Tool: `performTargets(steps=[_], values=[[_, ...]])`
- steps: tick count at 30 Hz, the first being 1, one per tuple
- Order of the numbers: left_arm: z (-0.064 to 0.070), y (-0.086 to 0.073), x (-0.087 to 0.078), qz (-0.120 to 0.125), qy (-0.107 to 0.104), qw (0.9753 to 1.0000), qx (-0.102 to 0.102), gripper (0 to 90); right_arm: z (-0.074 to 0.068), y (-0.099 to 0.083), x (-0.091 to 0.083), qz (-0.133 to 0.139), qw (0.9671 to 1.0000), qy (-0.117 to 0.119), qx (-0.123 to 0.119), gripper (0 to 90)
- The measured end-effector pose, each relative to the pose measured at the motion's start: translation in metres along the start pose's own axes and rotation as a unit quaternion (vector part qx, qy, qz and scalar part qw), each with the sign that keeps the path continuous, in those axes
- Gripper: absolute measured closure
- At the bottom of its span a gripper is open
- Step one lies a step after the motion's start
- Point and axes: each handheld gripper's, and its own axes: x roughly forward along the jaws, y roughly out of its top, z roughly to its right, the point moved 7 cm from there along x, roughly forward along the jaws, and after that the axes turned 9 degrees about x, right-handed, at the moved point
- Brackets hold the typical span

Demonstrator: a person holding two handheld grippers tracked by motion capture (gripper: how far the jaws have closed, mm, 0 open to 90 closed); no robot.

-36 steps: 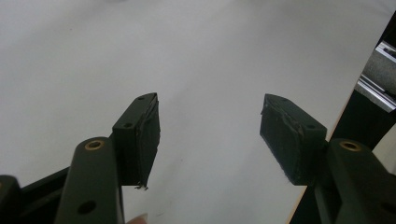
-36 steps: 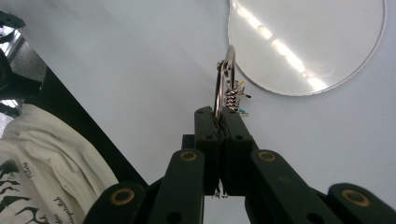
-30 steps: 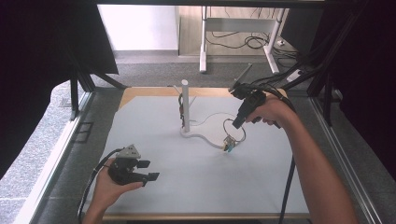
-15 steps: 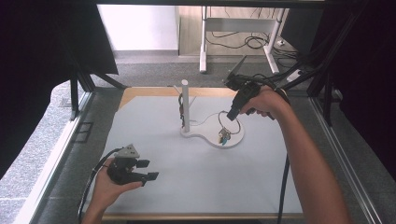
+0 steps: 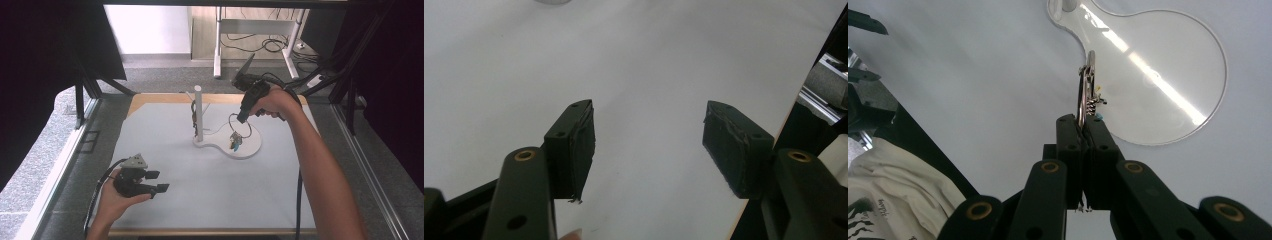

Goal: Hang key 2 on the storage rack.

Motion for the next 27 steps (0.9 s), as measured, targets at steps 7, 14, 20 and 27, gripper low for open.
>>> performTargets(steps=[7,14,20,27], values=[[0.001,-0.002,-0.003,0.004,0.000,1.0000,-0.001,38.1,0.000,0.014,0.001,0.006,1.0000,-0.003,0.001,87.8],[0.000,-0.002,-0.005,0.006,0.003,1.0000,-0.003,38.1,-0.002,0.027,0.008,0.004,1.0000,-0.008,0.001,87.8],[0.000,0.002,-0.002,0.012,-0.004,0.9999,0.003,38.4,-0.006,0.036,0.013,0.004,0.9999,-0.009,-0.003,87.8],[-0.002,0.004,0.001,0.013,-0.010,0.9998,0.010,38.4,-0.008,0.051,0.021,0.004,0.9998,-0.017,-0.001,87.8]])
